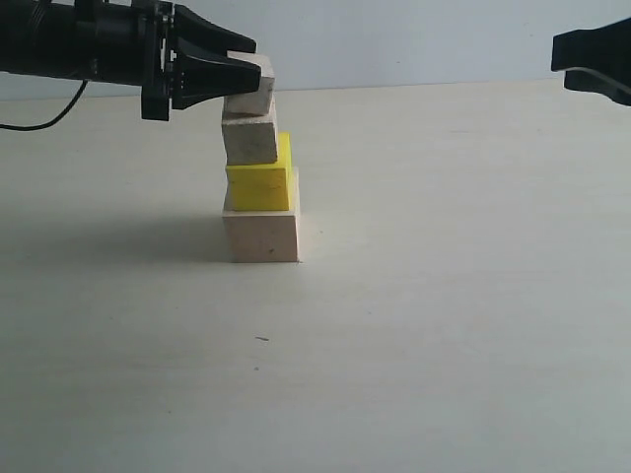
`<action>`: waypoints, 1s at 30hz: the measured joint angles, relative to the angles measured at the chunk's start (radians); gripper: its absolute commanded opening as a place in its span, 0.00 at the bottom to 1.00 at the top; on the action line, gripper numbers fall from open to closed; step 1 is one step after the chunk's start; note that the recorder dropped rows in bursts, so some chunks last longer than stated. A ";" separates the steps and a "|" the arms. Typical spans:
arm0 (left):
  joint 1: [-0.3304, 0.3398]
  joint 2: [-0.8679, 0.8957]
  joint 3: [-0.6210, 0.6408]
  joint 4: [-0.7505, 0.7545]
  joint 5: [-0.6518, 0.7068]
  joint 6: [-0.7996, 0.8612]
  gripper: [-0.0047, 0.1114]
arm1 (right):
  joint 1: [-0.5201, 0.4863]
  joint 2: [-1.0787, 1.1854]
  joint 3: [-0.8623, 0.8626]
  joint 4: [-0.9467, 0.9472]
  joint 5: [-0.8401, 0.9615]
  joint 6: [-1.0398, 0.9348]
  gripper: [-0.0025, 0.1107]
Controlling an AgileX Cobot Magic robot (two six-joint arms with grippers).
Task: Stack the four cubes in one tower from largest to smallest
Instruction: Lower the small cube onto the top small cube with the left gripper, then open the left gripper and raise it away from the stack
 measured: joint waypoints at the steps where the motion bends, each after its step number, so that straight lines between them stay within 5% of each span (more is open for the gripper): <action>1: 0.000 0.000 0.000 0.000 0.000 0.000 0.51 | 0.000 0.000 0.000 0.000 0.000 0.000 0.02; 6: 0.000 0.000 0.000 -0.011 0.000 0.000 0.65 | 0.000 0.000 0.000 0.000 -0.004 0.000 0.02; 23: 0.000 -0.062 0.000 -0.015 0.000 -0.074 0.63 | 0.000 0.000 0.000 0.000 -0.016 -0.002 0.02; 26: 0.004 -0.122 0.000 -0.015 0.000 -0.078 0.51 | 0.000 0.000 0.000 0.000 -0.016 -0.002 0.02; 30: 0.020 -0.228 0.000 -0.015 0.002 -0.095 0.17 | 0.000 -0.002 0.000 0.000 -0.016 -0.002 0.02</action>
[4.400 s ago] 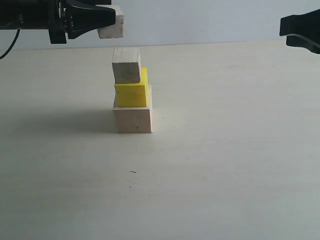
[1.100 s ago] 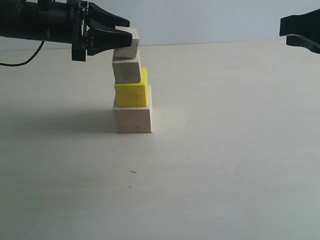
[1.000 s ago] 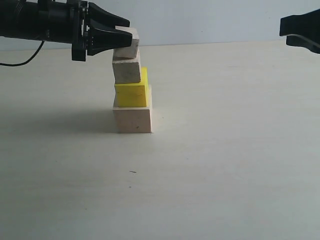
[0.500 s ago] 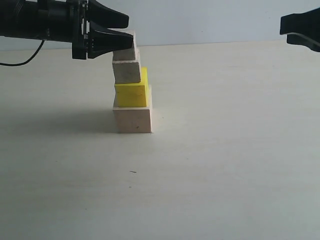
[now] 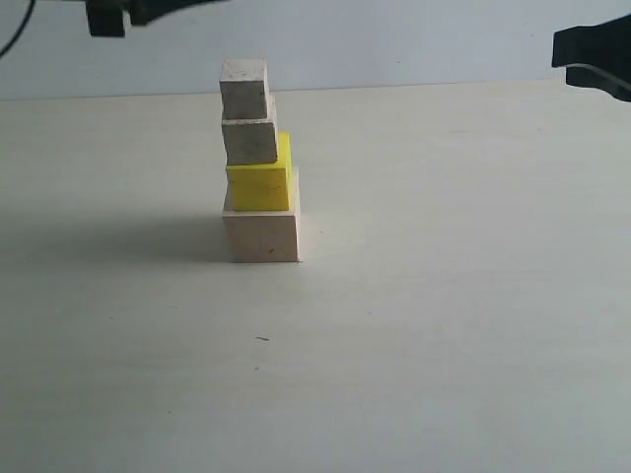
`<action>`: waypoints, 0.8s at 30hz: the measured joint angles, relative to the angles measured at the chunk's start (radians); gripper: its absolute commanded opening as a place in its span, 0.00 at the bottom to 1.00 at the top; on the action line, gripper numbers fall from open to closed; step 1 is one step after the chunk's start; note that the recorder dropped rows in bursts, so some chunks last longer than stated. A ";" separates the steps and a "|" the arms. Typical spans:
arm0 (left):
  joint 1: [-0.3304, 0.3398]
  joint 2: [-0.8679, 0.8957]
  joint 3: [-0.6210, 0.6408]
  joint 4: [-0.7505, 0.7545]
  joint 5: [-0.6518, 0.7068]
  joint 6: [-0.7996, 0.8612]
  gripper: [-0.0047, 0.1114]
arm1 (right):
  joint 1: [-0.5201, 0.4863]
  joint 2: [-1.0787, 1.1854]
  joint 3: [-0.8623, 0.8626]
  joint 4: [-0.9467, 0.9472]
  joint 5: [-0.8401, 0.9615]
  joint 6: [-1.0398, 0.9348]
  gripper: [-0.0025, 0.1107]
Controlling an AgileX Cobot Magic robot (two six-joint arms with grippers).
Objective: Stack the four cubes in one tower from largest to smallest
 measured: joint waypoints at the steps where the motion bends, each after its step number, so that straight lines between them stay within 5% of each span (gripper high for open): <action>1: 0.006 -0.028 0.000 0.000 0.000 -0.014 0.08 | 0.000 -0.005 0.000 0.000 0.000 0.000 0.02; 9: 0.059 -0.178 0.000 0.000 -0.070 -0.122 0.04 | 0.000 -0.147 0.000 0.000 -0.099 -0.004 0.02; 24: 0.065 -0.451 0.011 0.004 -0.692 -0.368 0.04 | 0.000 -0.375 -0.040 -0.030 -0.465 -0.093 0.02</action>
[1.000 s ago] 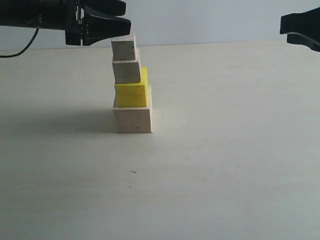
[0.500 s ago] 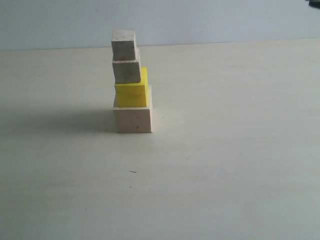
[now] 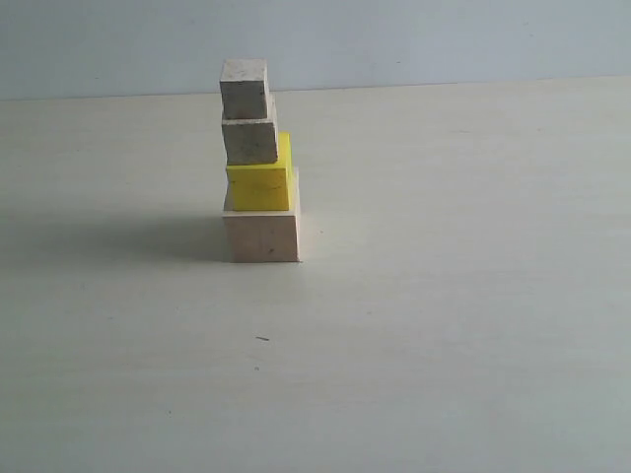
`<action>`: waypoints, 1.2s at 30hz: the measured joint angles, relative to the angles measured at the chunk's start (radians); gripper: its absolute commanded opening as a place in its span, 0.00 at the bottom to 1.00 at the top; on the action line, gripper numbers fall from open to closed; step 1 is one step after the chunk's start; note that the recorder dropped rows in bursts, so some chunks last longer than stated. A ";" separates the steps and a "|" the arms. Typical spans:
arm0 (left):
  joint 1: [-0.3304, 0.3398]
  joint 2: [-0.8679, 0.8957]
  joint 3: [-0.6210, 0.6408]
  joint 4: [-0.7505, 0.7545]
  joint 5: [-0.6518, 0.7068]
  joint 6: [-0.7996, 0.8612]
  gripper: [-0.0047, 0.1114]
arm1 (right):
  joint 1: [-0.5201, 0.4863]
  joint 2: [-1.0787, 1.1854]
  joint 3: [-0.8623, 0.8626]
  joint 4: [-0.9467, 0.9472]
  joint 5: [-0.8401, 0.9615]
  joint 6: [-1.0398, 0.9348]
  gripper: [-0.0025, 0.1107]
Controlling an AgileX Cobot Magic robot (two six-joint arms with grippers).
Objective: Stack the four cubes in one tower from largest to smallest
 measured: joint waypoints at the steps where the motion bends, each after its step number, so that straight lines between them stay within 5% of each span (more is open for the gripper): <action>1: 0.000 -0.027 0.008 0.000 -0.036 0.000 0.04 | 0.000 -0.011 -0.018 0.000 -0.016 -0.025 0.02; 13: 0.001 -0.400 0.191 -0.010 -0.319 0.014 0.04 | 0.000 -0.093 -0.248 -0.024 -0.079 -0.143 0.02; 20: 0.001 -0.593 0.290 -0.010 -0.532 0.035 0.04 | 0.000 -0.169 -0.287 -0.049 0.073 -0.148 0.02; 36: 0.001 -0.969 0.672 -0.020 -0.661 -0.032 0.04 | 0.000 -0.452 -0.290 -0.143 0.471 -0.131 0.02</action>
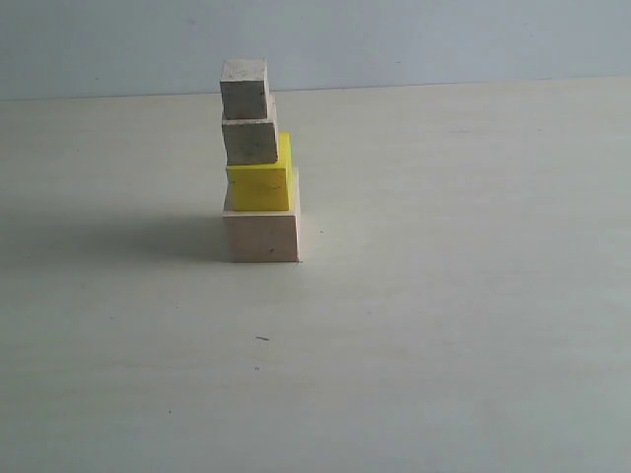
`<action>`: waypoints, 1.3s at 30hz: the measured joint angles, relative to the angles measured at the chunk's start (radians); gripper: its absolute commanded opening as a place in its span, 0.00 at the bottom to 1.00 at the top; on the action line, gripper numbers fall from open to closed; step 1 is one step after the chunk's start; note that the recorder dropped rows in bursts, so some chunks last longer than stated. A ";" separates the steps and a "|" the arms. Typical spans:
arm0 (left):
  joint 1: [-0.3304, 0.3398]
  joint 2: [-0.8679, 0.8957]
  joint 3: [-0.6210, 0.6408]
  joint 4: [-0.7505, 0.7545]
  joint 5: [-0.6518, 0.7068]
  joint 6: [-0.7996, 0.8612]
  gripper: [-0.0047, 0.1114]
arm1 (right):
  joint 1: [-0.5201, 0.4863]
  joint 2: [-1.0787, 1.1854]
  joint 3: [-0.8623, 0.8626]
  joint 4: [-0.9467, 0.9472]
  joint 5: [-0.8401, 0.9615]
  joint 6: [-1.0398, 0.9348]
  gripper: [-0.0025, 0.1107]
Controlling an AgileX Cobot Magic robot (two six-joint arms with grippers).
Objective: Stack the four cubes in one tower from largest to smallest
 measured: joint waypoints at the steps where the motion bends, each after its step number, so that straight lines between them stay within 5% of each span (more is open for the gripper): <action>1: 0.000 -0.016 0.011 -0.002 -0.002 0.000 0.04 | 0.000 -0.021 0.000 -0.024 0.012 0.022 0.02; 11: 0.000 -0.126 0.056 -0.004 0.037 0.049 0.04 | 0.000 -0.182 -0.001 -0.242 0.301 0.267 0.02; 22: 0.000 -0.235 0.142 -0.004 0.162 0.068 0.04 | 0.000 -0.305 -0.002 -0.255 0.488 0.282 0.02; 39: 0.000 -0.286 0.149 -0.015 0.161 0.070 0.04 | 0.000 -0.305 -0.002 -0.171 0.640 0.284 0.02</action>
